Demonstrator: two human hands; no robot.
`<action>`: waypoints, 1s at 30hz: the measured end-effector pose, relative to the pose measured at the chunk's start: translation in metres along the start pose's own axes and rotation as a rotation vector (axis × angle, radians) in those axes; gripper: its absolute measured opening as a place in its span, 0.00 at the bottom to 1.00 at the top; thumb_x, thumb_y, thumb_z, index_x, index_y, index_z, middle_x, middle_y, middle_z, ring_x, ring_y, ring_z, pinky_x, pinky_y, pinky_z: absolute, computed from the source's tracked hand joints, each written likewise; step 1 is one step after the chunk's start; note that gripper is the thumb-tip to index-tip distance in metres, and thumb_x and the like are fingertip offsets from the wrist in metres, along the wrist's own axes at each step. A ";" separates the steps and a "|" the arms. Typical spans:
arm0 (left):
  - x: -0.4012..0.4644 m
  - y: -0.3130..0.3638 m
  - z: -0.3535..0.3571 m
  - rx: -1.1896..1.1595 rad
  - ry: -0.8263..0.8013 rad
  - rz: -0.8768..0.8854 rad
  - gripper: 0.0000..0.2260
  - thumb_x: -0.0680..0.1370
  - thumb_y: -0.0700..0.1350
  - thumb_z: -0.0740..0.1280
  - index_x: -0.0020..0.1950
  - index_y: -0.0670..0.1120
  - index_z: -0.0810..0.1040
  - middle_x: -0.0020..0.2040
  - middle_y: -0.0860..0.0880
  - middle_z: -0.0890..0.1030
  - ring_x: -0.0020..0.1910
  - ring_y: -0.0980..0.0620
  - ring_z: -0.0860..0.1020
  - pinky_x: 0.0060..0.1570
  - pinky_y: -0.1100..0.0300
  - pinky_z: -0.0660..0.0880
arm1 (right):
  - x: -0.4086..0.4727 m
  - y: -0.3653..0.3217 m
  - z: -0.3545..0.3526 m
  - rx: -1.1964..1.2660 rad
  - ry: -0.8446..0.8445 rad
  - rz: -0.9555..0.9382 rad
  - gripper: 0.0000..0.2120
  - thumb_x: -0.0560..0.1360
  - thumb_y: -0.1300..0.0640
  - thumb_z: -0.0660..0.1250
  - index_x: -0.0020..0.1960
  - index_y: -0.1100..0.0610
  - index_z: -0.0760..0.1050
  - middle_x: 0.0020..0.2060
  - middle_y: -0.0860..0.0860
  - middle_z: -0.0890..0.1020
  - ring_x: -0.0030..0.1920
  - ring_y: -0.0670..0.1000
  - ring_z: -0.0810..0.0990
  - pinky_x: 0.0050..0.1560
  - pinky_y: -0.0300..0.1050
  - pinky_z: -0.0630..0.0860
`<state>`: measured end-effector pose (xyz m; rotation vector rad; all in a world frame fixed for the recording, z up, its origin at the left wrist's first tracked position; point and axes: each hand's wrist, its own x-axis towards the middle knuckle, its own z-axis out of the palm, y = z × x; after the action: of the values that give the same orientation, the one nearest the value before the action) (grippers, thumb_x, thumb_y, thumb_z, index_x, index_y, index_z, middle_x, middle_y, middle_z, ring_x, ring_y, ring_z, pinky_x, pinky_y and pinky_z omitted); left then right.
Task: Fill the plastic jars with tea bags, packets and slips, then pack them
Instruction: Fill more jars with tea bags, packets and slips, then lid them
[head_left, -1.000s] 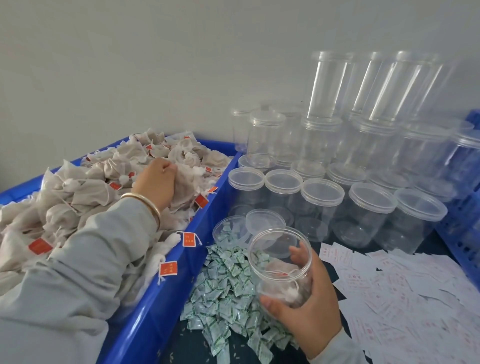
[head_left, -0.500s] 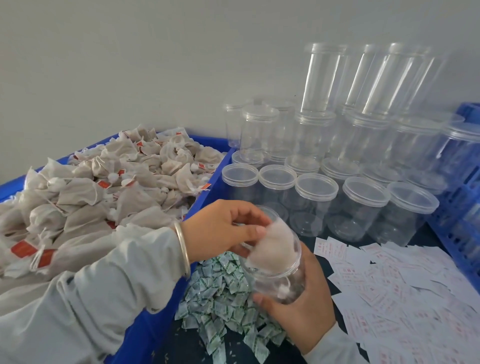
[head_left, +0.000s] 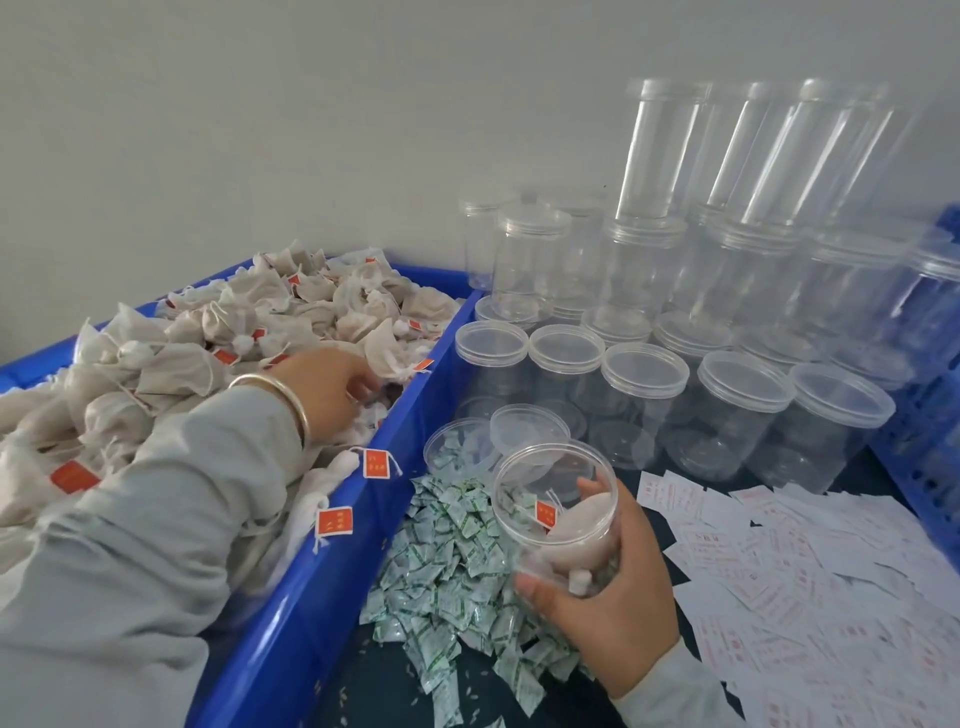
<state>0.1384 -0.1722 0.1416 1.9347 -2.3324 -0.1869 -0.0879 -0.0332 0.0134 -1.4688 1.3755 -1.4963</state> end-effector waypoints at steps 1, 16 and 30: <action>0.000 0.002 0.002 0.040 -0.073 0.014 0.18 0.77 0.37 0.64 0.64 0.51 0.75 0.60 0.53 0.78 0.57 0.54 0.76 0.56 0.65 0.69 | 0.000 0.000 0.000 -0.005 0.004 -0.003 0.48 0.54 0.64 0.83 0.67 0.42 0.64 0.61 0.45 0.73 0.59 0.36 0.73 0.51 0.26 0.72; -0.006 -0.009 -0.012 0.138 -0.188 0.068 0.07 0.78 0.46 0.65 0.54 0.52 0.79 0.47 0.57 0.77 0.46 0.58 0.73 0.49 0.66 0.66 | 0.001 0.004 0.000 -0.053 0.030 0.007 0.47 0.55 0.60 0.84 0.66 0.41 0.64 0.62 0.44 0.73 0.62 0.41 0.73 0.59 0.35 0.74; -0.010 -0.015 -0.019 0.177 -0.120 -0.020 0.13 0.75 0.50 0.68 0.60 0.53 0.78 0.61 0.53 0.76 0.59 0.53 0.73 0.58 0.62 0.66 | 0.000 0.003 0.002 -0.032 0.039 0.038 0.47 0.49 0.43 0.79 0.65 0.38 0.64 0.62 0.40 0.73 0.63 0.42 0.73 0.61 0.48 0.76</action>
<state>0.1574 -0.1660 0.1581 2.0823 -2.4834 -0.1032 -0.0863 -0.0347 0.0108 -1.4315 1.4484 -1.4924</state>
